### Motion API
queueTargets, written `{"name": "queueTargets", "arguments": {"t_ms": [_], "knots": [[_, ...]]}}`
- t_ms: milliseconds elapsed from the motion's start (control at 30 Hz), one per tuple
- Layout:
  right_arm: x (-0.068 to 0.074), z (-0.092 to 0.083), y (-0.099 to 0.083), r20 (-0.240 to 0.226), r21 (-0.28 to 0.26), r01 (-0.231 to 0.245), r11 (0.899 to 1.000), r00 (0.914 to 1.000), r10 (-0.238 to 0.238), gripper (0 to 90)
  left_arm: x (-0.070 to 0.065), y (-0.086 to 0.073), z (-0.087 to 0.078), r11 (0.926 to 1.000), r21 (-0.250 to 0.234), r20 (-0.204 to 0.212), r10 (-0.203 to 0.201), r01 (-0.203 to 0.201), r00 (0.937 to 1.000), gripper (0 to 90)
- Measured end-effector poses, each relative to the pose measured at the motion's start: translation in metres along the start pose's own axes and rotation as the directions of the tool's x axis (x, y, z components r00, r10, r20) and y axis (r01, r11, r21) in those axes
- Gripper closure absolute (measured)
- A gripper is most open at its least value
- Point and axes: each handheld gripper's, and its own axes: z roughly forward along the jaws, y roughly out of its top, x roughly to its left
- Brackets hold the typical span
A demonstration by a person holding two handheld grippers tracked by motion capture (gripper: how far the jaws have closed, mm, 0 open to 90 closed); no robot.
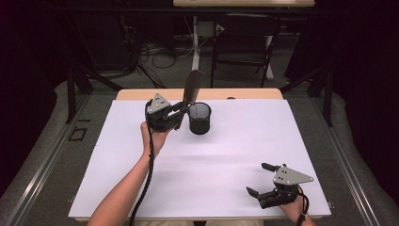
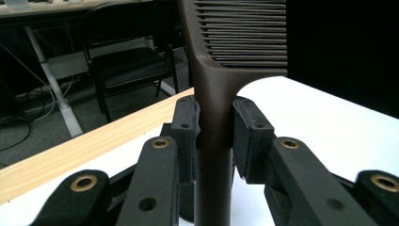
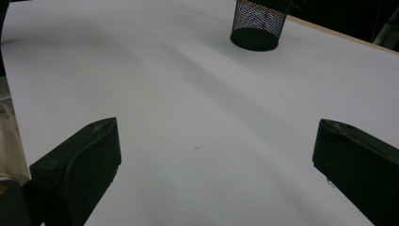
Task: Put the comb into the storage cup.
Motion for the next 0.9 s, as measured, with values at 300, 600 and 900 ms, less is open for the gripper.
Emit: {"name": "queueTargets", "arguments": {"t_ms": [300,600,900], "knots": [[0.0,0.0,0.0,-0.003,-0.002,-0.001,1.0,1.0,0.001,1.1,0.0,0.003,0.005,1.0,-0.009,-0.001,0.001,-0.001,1.0,72.4],[0.0,0.0,0.0,-0.002,-0.002,0.0,1.0,1.0,0.0,1.2,-0.002,0.01,0.008,0.9996,-0.027,0.002,-0.002,0.002,1.0,72.4],[0.0,0.0,0.0,-0.001,-0.002,0.003,1.0,1.0,-0.003,1.2,-0.003,0.017,0.011,0.999,-0.044,-0.001,-0.001,0.001,1.0,72.5]]}}
